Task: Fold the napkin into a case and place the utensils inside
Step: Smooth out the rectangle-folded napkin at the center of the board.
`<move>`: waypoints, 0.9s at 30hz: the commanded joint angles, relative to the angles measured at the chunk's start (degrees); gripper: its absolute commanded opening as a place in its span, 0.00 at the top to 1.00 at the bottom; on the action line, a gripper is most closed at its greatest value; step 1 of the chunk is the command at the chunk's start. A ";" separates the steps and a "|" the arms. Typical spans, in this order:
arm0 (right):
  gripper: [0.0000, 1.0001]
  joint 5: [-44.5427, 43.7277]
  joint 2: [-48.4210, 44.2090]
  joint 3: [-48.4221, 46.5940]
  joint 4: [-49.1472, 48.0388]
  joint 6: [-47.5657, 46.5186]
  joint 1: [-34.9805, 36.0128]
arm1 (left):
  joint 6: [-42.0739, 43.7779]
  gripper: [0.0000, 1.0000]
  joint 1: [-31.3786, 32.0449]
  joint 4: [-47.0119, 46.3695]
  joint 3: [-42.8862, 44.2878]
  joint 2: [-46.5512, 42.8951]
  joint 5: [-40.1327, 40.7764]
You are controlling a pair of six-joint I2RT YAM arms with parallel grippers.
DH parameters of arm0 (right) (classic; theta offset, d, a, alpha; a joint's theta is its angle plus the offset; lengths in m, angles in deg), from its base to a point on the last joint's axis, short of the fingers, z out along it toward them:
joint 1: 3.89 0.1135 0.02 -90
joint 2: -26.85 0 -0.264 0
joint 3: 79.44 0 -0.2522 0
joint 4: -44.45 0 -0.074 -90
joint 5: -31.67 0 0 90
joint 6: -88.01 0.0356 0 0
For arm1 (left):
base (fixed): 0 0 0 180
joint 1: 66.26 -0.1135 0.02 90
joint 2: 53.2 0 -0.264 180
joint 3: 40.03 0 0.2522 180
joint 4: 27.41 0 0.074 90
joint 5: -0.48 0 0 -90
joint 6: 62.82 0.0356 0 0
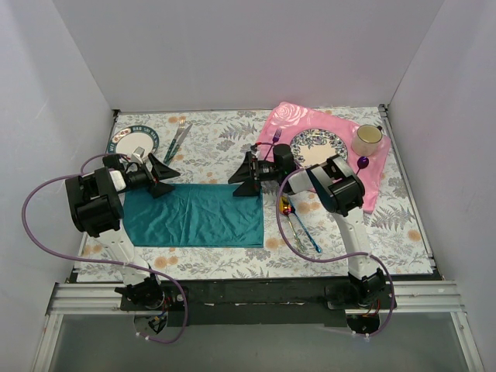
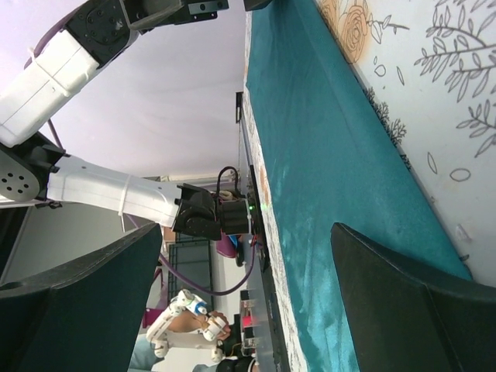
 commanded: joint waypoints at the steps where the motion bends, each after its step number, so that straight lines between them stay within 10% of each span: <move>1: 0.01 2.48 -2.64 1.51 -0.35 -1.17 -0.68 | 2.61 0.02 -0.63 0.10 0.50 0.82 6.56; 17: 0.01 6.88 -6.94 -3.23 -6.15 -0.03 2.04 | 2.08 0.02 0.69 1.06 3.75 -6.20 -3.46; 27: 0.09 -1.19 -6.95 -8.32 21.68 -21.20 4.50 | -2.48 0.02 3.24 -4.73 3.22 -4.81 -3.29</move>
